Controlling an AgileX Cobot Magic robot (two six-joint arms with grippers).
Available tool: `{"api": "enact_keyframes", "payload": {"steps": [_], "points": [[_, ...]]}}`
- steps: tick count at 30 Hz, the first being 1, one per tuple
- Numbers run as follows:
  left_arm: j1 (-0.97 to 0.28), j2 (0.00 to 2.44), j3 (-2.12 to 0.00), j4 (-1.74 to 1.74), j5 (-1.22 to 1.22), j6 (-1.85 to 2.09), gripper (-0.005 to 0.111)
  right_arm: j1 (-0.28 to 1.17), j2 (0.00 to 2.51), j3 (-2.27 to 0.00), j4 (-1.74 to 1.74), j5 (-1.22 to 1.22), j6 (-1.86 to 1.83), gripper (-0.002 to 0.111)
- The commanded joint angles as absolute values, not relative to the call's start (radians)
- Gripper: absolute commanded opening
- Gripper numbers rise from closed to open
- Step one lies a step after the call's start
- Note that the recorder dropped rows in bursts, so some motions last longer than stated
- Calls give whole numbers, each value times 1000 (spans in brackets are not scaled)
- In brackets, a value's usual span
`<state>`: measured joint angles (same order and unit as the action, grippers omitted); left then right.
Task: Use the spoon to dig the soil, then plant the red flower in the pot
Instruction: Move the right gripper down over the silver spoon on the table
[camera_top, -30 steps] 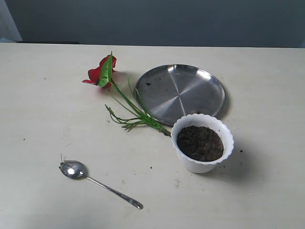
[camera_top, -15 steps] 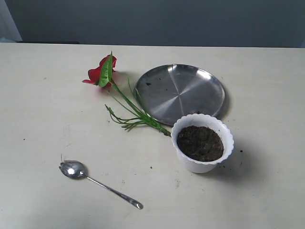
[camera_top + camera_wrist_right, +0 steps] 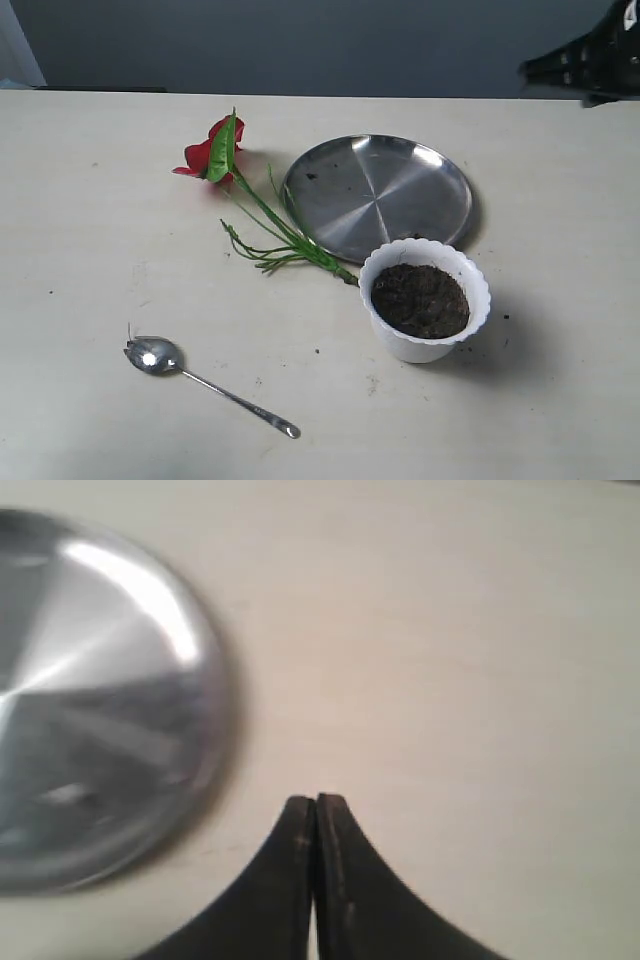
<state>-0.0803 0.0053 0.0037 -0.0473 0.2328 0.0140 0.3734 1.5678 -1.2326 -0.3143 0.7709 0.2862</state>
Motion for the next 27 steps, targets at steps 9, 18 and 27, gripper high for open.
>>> {"api": "enact_keyframes", "payload": {"steps": [9,18,27], "points": [[-84,0,0,-51,224,10,0,789,1652,-1241,282,767,-272,29],[-84,0,0,-51,224,10,0,1024,1819,-1304,276,715,-276,44],[-84,0,0,-51,224,10,0,1099,2000,-1439,250,744,-276,50]]}}
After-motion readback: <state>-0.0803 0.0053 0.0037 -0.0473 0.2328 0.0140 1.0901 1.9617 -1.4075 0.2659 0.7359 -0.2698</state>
